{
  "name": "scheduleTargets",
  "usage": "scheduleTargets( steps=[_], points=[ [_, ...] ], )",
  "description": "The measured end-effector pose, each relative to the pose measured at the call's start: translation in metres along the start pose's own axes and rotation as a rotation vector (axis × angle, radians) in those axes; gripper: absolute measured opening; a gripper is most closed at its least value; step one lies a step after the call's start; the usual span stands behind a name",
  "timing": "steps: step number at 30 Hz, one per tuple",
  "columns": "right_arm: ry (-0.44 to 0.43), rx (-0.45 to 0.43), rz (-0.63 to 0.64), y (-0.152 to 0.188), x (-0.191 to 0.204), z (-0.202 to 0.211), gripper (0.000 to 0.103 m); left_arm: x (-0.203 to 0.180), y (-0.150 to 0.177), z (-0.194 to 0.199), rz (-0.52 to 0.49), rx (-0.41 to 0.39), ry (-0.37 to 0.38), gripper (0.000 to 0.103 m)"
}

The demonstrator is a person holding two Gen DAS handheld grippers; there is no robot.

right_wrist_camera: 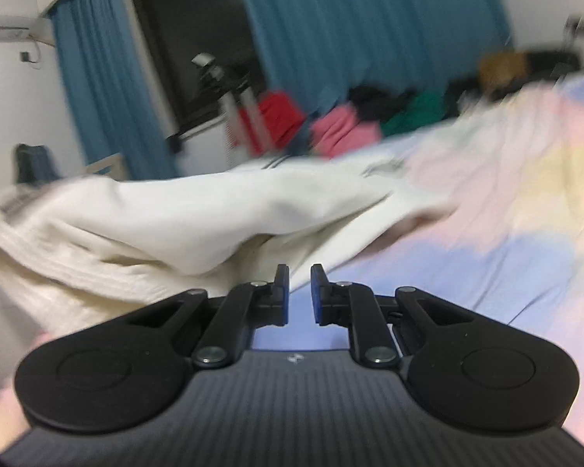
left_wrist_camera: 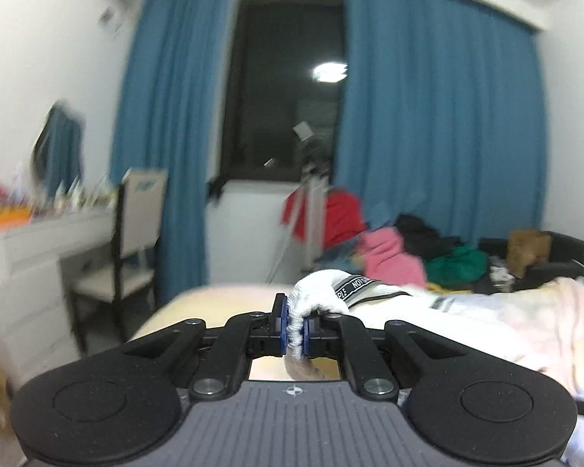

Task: Fold clothes
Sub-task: 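Grasp the sweatpants waistband with the left gripper while the right gripper closes empty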

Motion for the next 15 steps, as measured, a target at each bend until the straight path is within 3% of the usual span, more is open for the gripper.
scheduleTargets(
  steps=[2, 5, 6, 11, 13, 14, 15],
  points=[
    [-0.061, 0.077, -0.01, 0.008, 0.01, -0.002, 0.024, 0.02, 0.011, -0.011, 0.038, 0.026, -0.02, 0.007],
    [-0.095, 0.139, 0.049, 0.022, 0.029, -0.008, 0.059, 0.042, 0.022, -0.026, 0.08, 0.051, -0.024, 0.008],
    [-0.104, 0.152, 0.051, 0.026, 0.033, -0.012, 0.062, 0.047, 0.024, -0.031, 0.083, 0.054, -0.024, 0.008],
    [-0.117, 0.195, 0.048, 0.036, 0.054, -0.04, 0.062, 0.067, 0.04, -0.052, 0.128, 0.084, -0.019, 0.008],
    [-0.074, 0.213, 0.069, 0.043, 0.059, -0.055, 0.061, 0.072, 0.049, -0.06, 0.129, 0.098, -0.017, 0.008],
    [-0.062, 0.236, 0.056, 0.047, 0.058, -0.063, 0.057, 0.075, 0.053, -0.064, 0.13, 0.104, -0.017, 0.008],
    [-0.054, 0.257, 0.043, 0.05, 0.057, -0.07, 0.042, 0.078, 0.056, -0.068, 0.138, 0.11, -0.017, 0.008]
  ],
)
Point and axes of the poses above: each gripper's, at about its wrist camera, not at the fingertips, and z roughly against the way its jaws point, x to its left, y to its underside, the point moved 2 cm from there along -z, roughly the way its jaws point, and after that the axes turned 2 degrees about -z, right-handed, at the moved point
